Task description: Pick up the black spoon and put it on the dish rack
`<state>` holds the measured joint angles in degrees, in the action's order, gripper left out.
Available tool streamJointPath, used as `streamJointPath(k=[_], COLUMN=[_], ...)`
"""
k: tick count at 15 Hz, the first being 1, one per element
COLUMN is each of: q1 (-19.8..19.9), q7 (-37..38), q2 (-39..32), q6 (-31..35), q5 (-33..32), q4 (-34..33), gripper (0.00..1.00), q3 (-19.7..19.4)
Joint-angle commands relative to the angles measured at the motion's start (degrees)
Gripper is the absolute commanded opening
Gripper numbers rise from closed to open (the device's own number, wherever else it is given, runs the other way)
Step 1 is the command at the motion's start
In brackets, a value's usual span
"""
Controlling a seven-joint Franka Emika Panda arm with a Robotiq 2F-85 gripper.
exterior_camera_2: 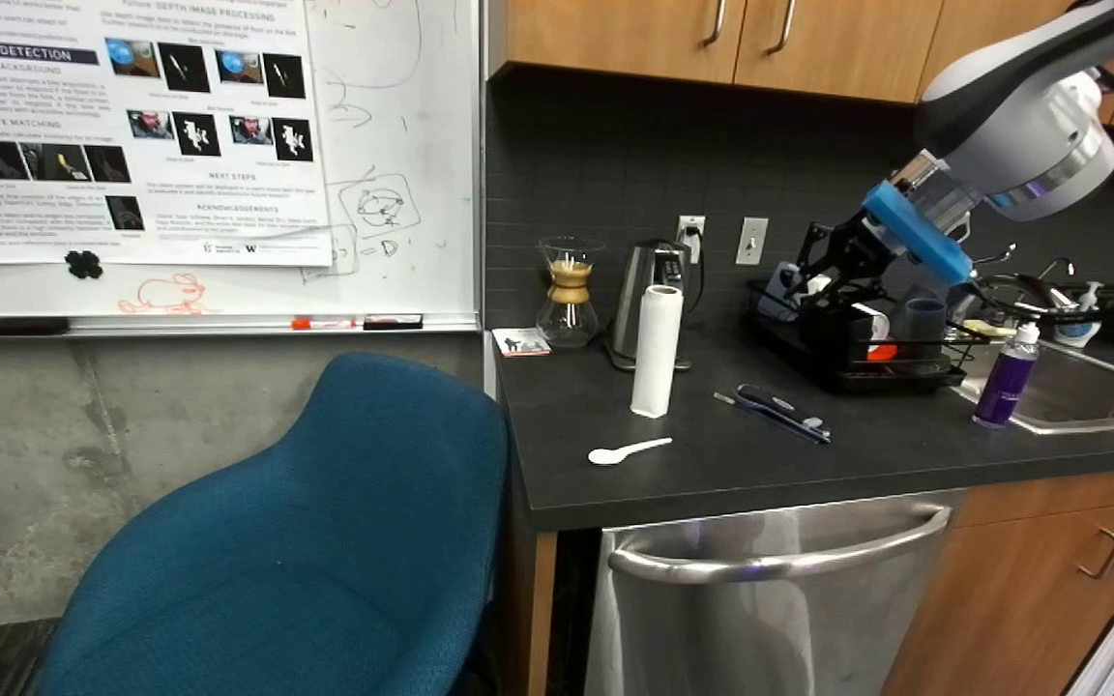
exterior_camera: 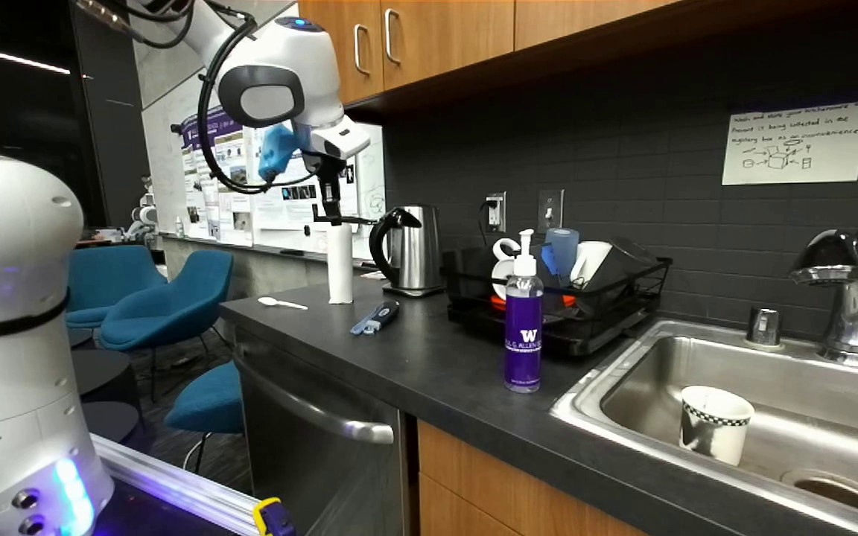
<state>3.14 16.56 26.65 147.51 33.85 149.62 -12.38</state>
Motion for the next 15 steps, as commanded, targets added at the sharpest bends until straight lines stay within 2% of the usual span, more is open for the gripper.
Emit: streamJointPath(k=[1,15], q1=[1.3,8.1], q7=[-1.1,2.3], q2=[-2.2,-6.3], q6=[-3.8,-12.2], q5=[2.6,10.2], q4=[-3.4,-10.6], gripper=[0.06,0.06], q3=[-1.6,-3.8])
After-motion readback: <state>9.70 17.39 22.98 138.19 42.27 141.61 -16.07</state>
